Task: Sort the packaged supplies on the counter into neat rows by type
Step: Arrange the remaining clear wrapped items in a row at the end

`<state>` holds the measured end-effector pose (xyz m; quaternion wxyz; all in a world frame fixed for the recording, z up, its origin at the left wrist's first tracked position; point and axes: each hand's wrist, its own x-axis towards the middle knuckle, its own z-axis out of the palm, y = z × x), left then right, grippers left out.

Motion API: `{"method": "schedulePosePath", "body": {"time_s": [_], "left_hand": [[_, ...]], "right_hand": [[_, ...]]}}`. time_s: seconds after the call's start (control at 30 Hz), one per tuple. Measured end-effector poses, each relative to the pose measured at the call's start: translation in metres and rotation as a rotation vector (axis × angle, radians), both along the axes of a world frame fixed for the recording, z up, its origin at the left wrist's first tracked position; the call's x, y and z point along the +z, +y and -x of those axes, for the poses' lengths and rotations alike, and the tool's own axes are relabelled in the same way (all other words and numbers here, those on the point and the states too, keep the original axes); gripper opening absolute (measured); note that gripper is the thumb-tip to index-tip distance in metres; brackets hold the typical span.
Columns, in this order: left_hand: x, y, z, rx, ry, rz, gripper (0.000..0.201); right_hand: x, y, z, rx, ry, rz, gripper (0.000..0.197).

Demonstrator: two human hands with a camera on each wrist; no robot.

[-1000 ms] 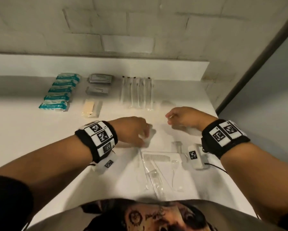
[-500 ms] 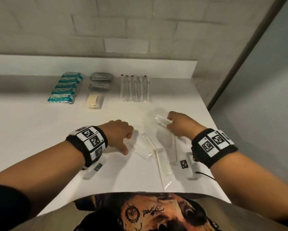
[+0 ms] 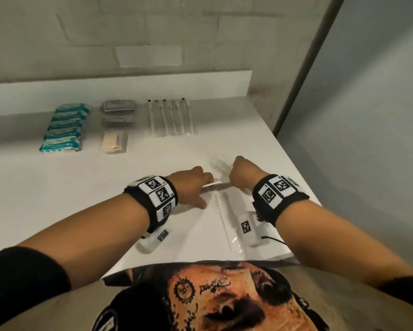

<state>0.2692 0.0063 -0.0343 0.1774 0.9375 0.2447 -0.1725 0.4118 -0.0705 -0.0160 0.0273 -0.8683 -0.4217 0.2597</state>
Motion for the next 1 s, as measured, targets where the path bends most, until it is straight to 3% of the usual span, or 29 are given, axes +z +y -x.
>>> {"method": "schedulePosePath", "body": {"time_s": [0.13,0.3,0.43,0.53,0.63,0.87,1.0], "left_hand": [[-0.004,0.007,0.002,0.061,0.034,-0.066,0.068],[-0.004,0.024,0.015,0.146,0.056,-0.043,0.073],[-0.009,0.023,0.021,0.217,0.005,0.023,0.067],[-0.013,0.022,0.026,0.228,-0.021,0.046,0.050],[-0.016,0.022,0.034,0.213,-0.024,0.054,0.057],[-0.014,0.036,0.048,0.352,-0.167,0.165,0.047],[0.001,0.045,0.033,0.555,-0.401,0.268,0.050]], "right_hand": [[0.014,-0.025,-0.002,-0.077,-0.023,0.033,0.029],[-0.001,-0.040,0.037,0.033,-0.018,0.142,0.053],[-0.006,-0.033,0.050,0.035,-0.016,0.183,0.044],[-0.006,-0.029,0.054,0.014,-0.024,0.167,0.036],[-0.013,-0.026,0.055,-0.009,-0.007,0.069,0.033],[-0.001,-0.002,0.015,0.052,0.038,0.014,0.053],[0.019,0.027,-0.028,0.005,0.044,-0.099,0.067]]}}
